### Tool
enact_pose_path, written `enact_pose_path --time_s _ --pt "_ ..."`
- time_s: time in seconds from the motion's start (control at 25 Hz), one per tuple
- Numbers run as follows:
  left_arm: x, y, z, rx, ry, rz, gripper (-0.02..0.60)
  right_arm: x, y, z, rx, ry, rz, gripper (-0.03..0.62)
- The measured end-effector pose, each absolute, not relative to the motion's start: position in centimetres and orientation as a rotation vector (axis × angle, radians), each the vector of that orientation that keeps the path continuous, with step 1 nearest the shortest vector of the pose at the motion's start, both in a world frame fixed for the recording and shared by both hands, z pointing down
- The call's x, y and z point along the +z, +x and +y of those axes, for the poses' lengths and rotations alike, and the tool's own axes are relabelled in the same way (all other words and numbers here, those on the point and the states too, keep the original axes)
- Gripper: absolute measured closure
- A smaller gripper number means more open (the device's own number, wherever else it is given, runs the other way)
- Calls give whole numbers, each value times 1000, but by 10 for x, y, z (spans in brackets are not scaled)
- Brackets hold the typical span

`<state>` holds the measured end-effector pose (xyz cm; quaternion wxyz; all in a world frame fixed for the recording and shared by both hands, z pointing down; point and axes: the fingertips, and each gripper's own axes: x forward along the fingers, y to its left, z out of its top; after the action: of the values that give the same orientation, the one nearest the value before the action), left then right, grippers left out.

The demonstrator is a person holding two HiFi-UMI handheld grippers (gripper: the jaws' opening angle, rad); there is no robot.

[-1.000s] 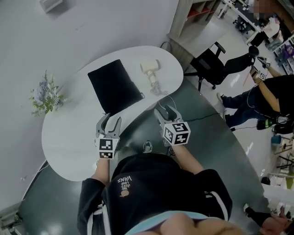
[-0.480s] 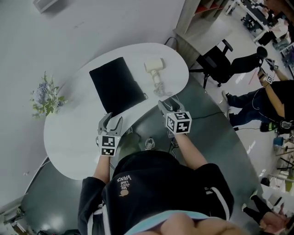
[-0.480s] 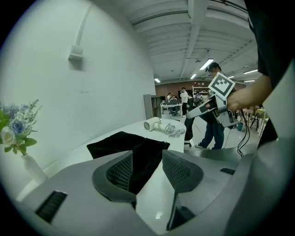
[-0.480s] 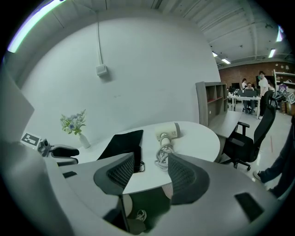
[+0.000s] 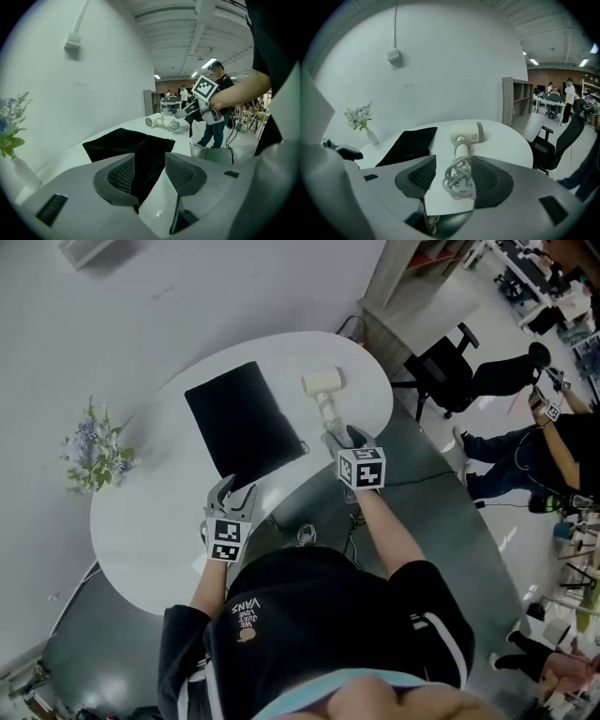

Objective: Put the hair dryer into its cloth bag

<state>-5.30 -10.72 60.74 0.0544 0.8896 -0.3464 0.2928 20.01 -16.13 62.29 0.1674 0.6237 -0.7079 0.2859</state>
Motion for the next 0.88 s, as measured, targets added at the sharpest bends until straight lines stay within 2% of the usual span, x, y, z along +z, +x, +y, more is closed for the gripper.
enact_pose_path --time_s 0.88 --pt "638 -55 -133 955 2641 -918 376 685 202 -248 848 1509 -1752 381"
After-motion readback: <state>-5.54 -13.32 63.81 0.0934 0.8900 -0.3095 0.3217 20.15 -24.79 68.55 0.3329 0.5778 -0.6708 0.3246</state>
